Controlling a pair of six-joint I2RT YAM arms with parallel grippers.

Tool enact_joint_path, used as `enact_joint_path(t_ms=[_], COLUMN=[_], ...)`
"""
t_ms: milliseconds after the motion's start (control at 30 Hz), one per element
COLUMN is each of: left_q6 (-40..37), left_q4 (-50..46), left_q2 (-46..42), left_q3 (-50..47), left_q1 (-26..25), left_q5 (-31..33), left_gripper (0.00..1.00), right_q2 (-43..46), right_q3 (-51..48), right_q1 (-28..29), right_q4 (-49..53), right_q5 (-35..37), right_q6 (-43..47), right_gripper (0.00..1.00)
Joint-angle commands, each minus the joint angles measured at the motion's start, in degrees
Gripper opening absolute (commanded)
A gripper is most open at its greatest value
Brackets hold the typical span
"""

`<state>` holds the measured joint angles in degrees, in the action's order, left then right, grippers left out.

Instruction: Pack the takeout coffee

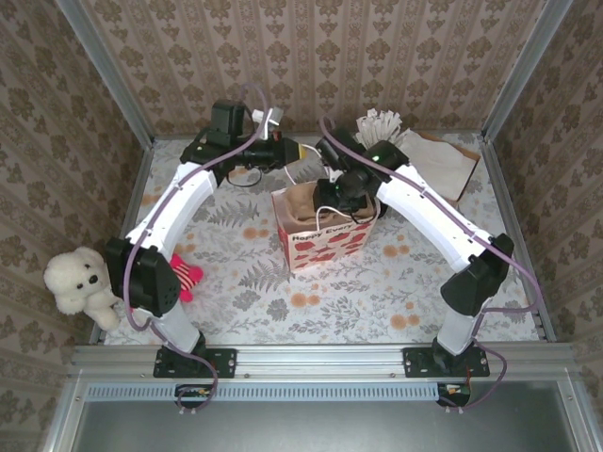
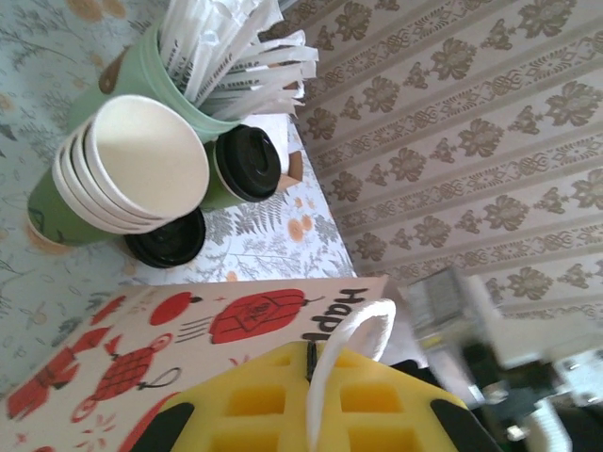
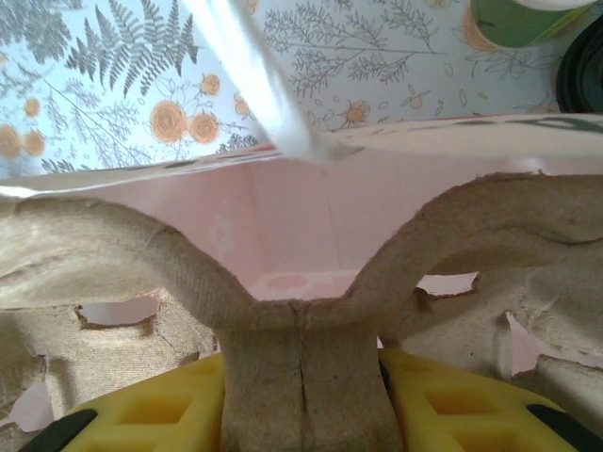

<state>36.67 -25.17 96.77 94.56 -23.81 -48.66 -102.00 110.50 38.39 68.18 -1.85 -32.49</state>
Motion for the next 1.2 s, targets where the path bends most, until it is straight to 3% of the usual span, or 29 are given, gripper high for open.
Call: enact_joint_path(t_ms=[0,133,333,633,833,1000,1167], left_q6=[3.02,3.18,4.25,12.48,13.2,13.86,12.66], left_q4=[0.47,-0.56,0.9,5.59,9.31,19.58,19.81], left_q2=[-1.76,-3.67,-4.41,-3.81,-2.86,-3.61,-3.54], left_q3=[-1.79,-4.53,-4.03,-5.01,-3.34,-6.98,-7.51], left_q1=[-0.61,-0.54,0.78,2.29,1.69,1.23,1.06], left_q5=[-2.43,-1.33,1.5,11.44,16.6,12.69,12.19], left_gripper=[0.0,0.0,0.0,0.0,0.0,0.0,0.0], right_q2=[-0.66,-1.19,-3.47,-0.11,0.19,-3.47,-8.94], right_q3=[-2.39,-5.7,-5.98,-8.3,-10.17,-8.29,-1.97], right_q1=[2.08,3.33,4.61,7.01,7.06,5.17,4.93], right_q4=[-3.94,-9.04,-6.16,-8.75,-7.68,-3.11,1.34], right_q5=[2.87,4.62,7.61,11.8,9.57,4.05,2.58], right_q6=[0.51,-1.67,0.45,7.8,10.81,9.79,9.45], right_gripper=[0.4,0.4,0.4,0.4,0.41,0.41,0.41])
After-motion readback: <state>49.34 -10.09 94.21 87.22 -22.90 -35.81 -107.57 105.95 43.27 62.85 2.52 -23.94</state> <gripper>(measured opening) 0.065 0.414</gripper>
